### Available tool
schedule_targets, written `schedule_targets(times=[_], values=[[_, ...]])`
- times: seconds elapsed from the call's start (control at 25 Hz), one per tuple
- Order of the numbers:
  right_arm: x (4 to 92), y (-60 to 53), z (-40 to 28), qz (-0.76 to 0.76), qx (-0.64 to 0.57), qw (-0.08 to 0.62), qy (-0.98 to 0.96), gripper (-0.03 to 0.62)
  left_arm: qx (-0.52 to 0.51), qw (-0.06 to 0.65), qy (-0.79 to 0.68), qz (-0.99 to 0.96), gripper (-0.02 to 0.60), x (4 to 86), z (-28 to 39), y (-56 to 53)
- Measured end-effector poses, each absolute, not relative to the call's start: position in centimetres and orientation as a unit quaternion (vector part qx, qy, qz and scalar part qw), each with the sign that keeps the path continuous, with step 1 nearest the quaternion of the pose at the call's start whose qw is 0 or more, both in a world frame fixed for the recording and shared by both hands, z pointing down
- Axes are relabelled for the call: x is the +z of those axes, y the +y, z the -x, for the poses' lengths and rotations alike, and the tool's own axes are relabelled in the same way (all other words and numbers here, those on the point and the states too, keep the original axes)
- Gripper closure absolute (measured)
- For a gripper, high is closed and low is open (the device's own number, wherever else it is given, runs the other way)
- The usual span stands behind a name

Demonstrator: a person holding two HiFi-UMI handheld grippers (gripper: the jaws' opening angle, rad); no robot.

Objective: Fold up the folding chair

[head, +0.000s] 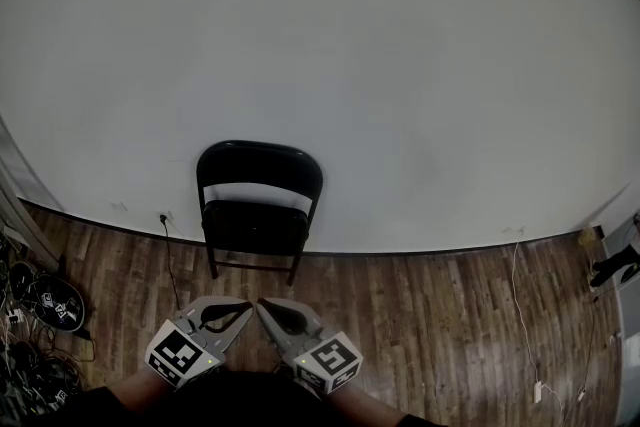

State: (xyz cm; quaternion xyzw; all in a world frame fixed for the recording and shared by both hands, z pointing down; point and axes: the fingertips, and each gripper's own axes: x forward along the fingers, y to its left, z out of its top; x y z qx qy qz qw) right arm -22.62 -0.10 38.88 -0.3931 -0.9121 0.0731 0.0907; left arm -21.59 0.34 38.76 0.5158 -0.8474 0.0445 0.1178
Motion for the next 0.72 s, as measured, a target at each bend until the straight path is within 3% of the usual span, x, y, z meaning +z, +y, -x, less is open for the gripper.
schedule_targets(times=[0.72], values=[[39.4,0.7,22.7,0.390,0.071,0.098,-0.913,0.592,0.045,0.118,-0.847,-0.516,0.580,39.0,21.7,1.4]])
